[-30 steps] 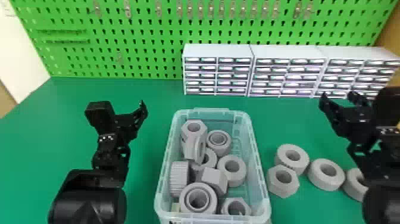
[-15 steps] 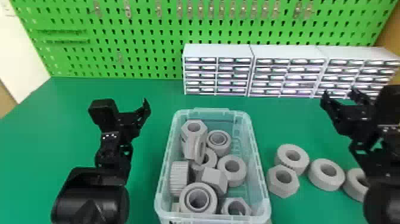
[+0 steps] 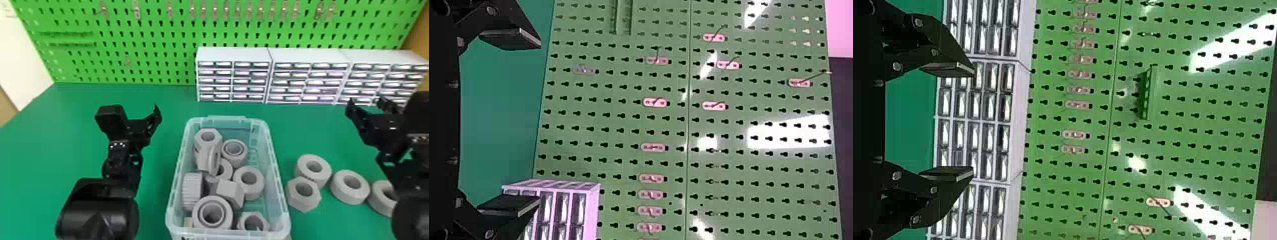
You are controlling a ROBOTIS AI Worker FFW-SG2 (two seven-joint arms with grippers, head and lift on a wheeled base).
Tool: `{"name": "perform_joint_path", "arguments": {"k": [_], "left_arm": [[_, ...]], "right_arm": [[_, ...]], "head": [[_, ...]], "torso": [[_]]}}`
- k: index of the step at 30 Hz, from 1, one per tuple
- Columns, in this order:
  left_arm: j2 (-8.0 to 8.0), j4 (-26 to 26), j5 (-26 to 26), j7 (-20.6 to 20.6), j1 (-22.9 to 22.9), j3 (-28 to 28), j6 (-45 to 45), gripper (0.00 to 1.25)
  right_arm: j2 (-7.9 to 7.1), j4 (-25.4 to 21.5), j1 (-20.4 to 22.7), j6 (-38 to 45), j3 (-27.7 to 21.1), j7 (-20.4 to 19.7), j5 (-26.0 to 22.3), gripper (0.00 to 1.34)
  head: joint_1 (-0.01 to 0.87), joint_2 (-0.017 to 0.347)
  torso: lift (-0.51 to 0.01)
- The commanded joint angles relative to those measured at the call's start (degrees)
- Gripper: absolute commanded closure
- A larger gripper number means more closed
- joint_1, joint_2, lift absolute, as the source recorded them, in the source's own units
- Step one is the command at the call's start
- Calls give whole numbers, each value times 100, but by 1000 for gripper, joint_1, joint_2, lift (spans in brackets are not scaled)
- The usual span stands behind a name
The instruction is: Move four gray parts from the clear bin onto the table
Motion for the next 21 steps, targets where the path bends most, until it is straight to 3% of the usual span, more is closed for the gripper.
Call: {"name": "perform_joint_path", "arguments": {"k": [1, 21], "left_arm": [[2, 2, 0, 0, -2, 9, 0, 180], [2, 2, 9, -9, -37, 44, -9, 180]], "right_arm": [[-9, 0, -29, 18, 12, 0, 9, 553], [-18, 0, -73, 71, 82, 0, 62, 553]], "head": [[693, 72], [693, 72]], "torso": [[-52], [-52]]}}
